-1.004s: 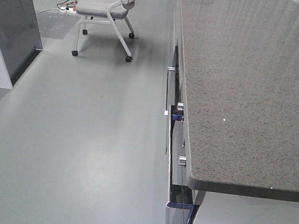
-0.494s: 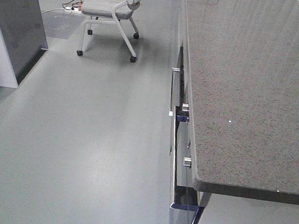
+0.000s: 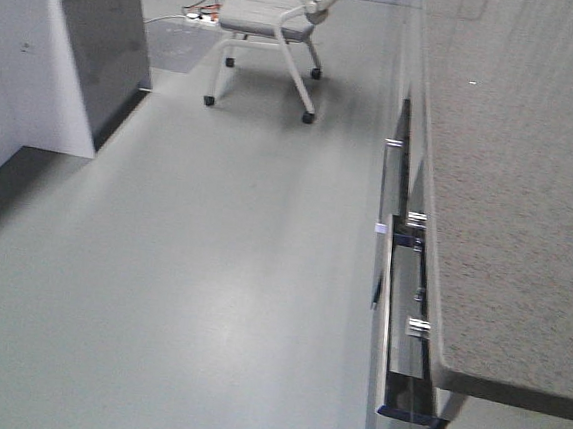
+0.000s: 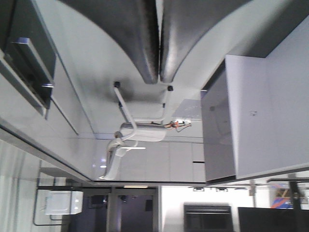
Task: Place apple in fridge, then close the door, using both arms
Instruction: 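Drive the base away from the counter, turning around the island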
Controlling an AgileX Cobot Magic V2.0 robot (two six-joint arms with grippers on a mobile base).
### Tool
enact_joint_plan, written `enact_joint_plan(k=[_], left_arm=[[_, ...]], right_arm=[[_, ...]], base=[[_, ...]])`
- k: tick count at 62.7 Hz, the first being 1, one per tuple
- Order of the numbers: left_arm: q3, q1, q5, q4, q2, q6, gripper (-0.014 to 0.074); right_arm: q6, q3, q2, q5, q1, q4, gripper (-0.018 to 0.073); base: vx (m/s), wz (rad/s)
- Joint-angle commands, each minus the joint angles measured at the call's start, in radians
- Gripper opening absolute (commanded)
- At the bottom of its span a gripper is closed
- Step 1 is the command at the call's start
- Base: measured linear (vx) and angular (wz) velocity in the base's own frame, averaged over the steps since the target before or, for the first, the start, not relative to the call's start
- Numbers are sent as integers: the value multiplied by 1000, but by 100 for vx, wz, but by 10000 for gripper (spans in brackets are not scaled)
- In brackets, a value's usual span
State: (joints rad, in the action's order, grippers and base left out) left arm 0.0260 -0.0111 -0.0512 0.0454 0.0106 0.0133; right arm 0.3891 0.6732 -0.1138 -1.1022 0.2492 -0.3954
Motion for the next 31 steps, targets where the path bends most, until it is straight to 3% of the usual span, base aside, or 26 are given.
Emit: enact_joint_plan(k=[1,31], left_arm=[[21,-4,74,3,16,3,-6],[21,-4,74,3,16,3,-6]], right_arm=[[5,27,-17,70,1,-21,356],[6,27,-17,70,1,-21,356]], base=[[1,32],[1,37]])
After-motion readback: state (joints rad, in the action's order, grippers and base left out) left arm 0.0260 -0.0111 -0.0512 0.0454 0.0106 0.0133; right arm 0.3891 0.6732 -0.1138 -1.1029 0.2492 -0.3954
